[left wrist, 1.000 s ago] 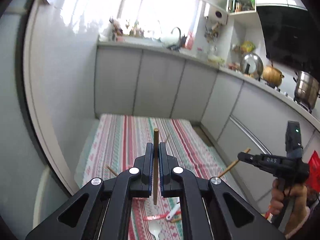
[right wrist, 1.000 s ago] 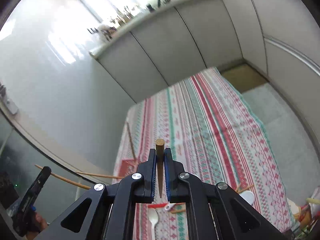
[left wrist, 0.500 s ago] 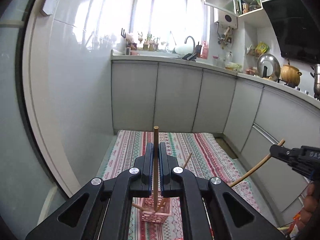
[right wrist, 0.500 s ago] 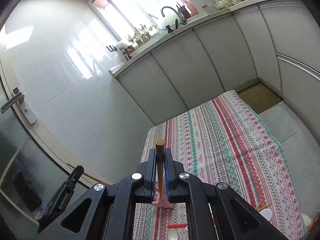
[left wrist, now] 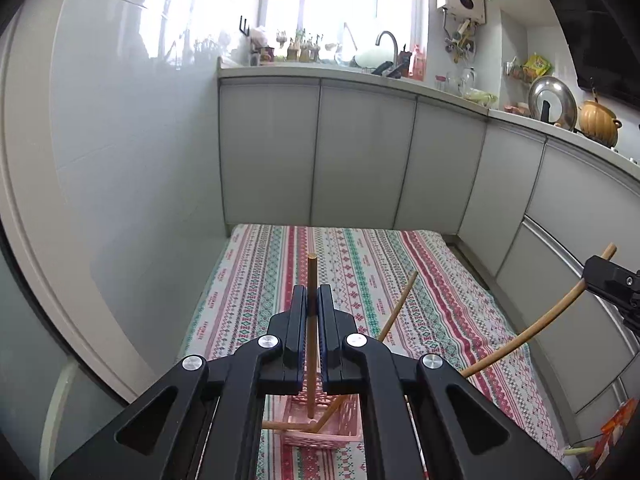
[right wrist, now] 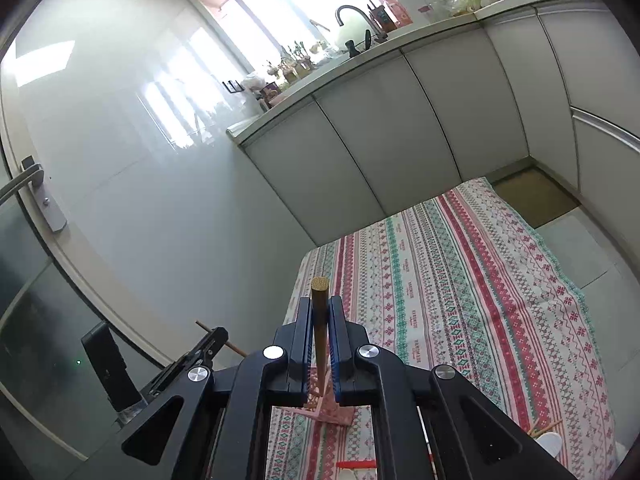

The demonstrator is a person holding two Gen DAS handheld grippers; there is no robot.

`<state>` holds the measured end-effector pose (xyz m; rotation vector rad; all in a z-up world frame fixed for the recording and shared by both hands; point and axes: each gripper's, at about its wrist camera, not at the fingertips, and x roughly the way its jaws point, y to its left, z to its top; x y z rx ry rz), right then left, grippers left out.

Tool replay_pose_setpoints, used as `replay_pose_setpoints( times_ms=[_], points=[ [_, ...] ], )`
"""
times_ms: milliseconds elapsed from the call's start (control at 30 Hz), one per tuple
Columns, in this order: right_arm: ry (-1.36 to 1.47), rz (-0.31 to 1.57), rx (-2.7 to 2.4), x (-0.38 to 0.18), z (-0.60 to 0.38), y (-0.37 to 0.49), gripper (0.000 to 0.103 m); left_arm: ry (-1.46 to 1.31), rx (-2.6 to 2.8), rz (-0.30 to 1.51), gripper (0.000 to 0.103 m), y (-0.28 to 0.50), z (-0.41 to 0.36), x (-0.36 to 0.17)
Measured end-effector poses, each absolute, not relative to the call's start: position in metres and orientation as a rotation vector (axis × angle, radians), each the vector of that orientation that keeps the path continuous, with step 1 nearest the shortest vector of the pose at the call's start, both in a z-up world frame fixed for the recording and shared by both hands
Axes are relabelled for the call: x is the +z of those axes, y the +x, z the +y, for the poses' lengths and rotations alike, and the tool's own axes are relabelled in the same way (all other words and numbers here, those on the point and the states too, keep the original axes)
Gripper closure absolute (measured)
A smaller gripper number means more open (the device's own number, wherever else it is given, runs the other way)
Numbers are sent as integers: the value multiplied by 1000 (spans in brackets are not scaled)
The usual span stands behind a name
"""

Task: Organize utensils
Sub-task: 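Drop the chopstick into the basket by opening the left gripper while the right keeps holding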

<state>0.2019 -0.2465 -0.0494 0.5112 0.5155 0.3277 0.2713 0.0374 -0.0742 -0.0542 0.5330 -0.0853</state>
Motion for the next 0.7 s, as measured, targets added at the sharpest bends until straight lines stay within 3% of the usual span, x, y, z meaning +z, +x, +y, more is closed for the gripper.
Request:
replay_pose_setpoints(
  times_ms=[133, 300, 533, 700],
  points=[
    [499, 511, 335, -51, -238, 206, 96, -61, -103, 550, 94, 271, 38, -73],
    [467, 506, 335, -53, -227, 209, 96, -52, -110, 545, 66, 254, 39, -62],
    [411, 525, 338, -58, -209, 218, 95, -55, -109, 580, 54, 224, 49, -46],
    [325, 540, 332, -62, -187, 220, 95, -75, -97, 641, 52, 208, 62, -46]
  ],
)
